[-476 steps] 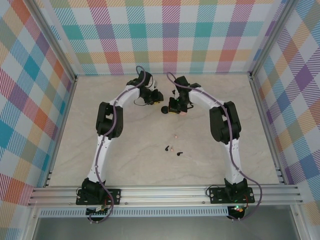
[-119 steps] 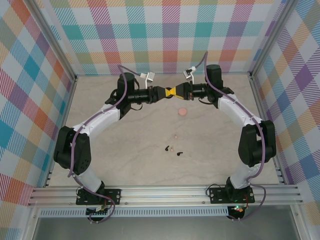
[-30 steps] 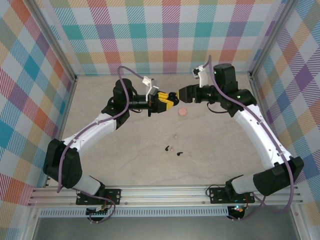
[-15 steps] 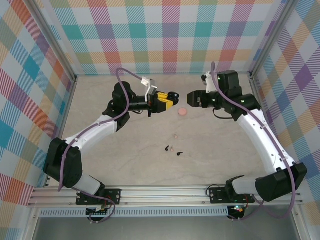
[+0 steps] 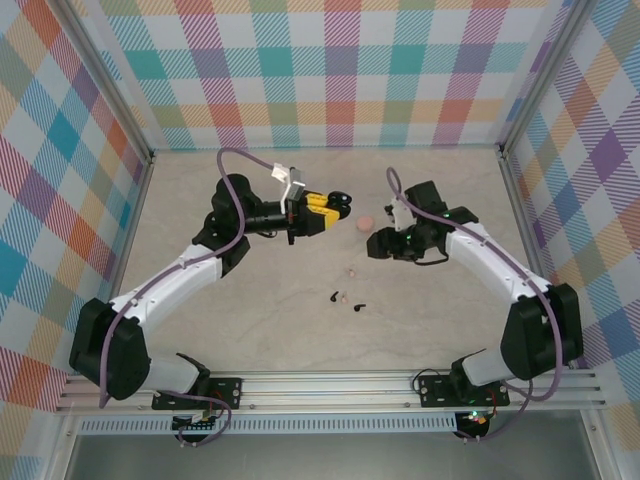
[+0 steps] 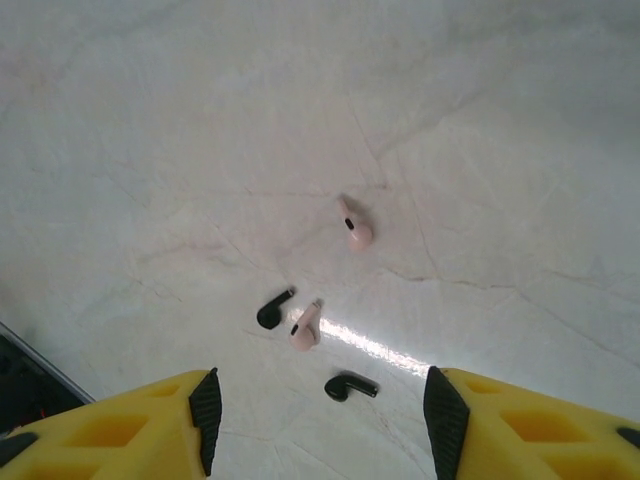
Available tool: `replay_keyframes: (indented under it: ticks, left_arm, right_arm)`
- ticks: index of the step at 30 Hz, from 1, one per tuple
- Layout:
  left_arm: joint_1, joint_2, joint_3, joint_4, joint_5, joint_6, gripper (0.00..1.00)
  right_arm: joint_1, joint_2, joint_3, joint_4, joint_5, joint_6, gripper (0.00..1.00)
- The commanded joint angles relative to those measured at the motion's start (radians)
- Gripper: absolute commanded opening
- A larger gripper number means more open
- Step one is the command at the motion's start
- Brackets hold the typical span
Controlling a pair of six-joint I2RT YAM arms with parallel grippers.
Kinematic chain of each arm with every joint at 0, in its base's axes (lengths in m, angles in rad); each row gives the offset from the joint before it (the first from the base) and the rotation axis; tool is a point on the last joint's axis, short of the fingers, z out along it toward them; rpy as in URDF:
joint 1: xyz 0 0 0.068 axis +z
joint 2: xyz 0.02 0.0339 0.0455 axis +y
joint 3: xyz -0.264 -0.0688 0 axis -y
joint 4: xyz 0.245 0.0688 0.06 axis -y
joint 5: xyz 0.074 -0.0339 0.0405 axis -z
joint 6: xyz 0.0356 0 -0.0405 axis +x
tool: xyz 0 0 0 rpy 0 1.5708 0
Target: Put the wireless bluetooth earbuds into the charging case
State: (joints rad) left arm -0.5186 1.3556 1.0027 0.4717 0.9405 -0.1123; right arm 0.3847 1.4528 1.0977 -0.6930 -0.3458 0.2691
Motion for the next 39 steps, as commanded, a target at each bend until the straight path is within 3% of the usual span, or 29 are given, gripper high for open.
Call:
replay_keyframes:
  ticks: [1, 7, 15, 39]
  left_arm:
    - [-0.025, -0.037, -0.020, -0.012, -0.013, 0.019, 0.18]
    - [-0.035, -0.076, -0.040, -0.032, -0.028, 0.023, 0.18]
    - [-0.038, -0.111, -0.053, -0.068, -0.025, 0.036, 0.19]
    - [-0.044, -0.183, -0.064, -0.120, -0.007, 0.056, 0.19]
  right_arm:
    - [0.031, 0.048, -0.028, 0.032, -0.047, 0.014, 0.55]
    - [0.094, 0.127, -0.046, 0.014, -0.051, -0.006, 0.47]
    - [0.161, 0.183, -0.056, -0.036, -0.042, -0.088, 0.50]
    - [0.319, 0.286, -0.057, -0.058, 0.225, -0.079, 0.50]
